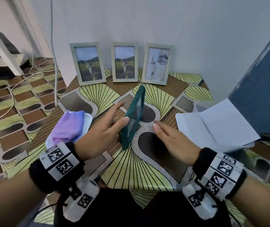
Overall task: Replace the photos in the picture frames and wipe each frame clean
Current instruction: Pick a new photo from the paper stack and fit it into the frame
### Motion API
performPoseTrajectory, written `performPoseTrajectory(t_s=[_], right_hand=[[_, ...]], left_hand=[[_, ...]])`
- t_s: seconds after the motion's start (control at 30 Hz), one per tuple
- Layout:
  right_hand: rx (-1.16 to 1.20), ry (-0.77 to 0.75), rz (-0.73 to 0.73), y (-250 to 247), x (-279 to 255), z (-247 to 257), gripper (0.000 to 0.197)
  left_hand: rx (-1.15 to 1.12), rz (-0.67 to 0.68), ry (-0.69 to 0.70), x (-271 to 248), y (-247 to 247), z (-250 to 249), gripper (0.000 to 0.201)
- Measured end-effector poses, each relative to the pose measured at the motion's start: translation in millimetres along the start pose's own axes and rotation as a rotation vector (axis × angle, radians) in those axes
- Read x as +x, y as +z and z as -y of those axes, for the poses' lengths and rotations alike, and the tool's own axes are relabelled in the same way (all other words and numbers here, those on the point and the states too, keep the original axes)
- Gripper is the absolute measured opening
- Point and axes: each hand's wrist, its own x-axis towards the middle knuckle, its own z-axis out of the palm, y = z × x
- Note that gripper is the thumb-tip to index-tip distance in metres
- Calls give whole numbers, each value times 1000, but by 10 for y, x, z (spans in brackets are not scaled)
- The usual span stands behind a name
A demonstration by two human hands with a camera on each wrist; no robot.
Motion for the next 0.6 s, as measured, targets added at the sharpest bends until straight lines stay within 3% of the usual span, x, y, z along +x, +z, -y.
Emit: performPoseTrajectory(t_s=[0.17,0.3,0.47,0.6], right_hand=[[-197,-104,126,74,-4,46,58],[-353,-115,205,115,51,92,77],[-521,-90,212,119,110,52,77],[-604,-122,203,122,95,41,73]], left_hand=[[-141,-140,-30,-60,-102,91,40],[-124,-198,-106,-111,-157,272,46],[169,-201,-208,-156,-270,465,46],[493,-219,-170,-170,-457,425,21]])
